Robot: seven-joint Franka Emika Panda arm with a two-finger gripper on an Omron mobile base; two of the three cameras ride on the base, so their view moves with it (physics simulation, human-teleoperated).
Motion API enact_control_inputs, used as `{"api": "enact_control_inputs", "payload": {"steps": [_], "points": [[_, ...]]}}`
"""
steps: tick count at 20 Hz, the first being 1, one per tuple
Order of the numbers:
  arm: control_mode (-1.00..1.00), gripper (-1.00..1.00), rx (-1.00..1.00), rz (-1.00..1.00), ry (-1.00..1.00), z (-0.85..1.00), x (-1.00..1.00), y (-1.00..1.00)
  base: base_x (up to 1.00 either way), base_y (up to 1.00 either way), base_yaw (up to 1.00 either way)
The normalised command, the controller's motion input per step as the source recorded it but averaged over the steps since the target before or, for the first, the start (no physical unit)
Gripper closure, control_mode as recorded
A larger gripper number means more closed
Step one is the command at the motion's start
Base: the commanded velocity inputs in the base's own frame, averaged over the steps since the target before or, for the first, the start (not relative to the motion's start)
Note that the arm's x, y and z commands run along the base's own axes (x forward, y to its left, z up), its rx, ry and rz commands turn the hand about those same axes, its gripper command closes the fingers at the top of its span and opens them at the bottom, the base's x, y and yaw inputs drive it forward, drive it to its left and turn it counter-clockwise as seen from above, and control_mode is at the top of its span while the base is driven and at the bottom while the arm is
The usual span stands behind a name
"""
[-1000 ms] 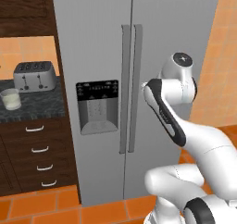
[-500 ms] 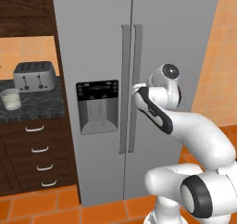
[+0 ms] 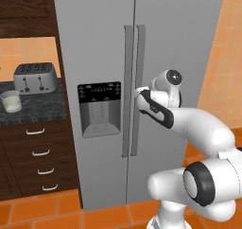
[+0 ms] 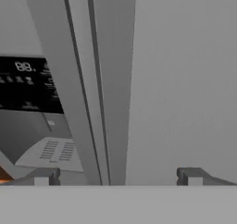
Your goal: Grab a lemon wedge from the fridge and one ice cube from the ice bowl, and put them in the glass of lemonade.
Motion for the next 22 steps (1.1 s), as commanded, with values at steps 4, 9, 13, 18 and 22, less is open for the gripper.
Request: {"api": "enact_control_inputs", "payload": {"steps": [4, 9, 13, 18, 22], "points": [[-1.0, -1.0, 0.0, 0.0, 0.0, -0.06, 0.56, 0.0, 0.0, 0.0, 0.0], [-1.0, -1.0, 0.0, 0.0, 0.0, -0.05, 0.5, -0.01, 0.0, 0.0, 0.0], [-1.0, -1.0, 0.0, 0.0, 0.0, -0.15, 0.42, 0.0, 0.0, 0.0, 0.0], [-1.0, -1.0, 0.0, 0.0, 0.0, -0.14, 0.42, 0.0, 0.0, 0.0, 0.0], [-1.0, -1.0, 0.0, 0.0, 0.0, -0.14, 0.38, 0.0, 0.0, 0.0, 0.0]]}}
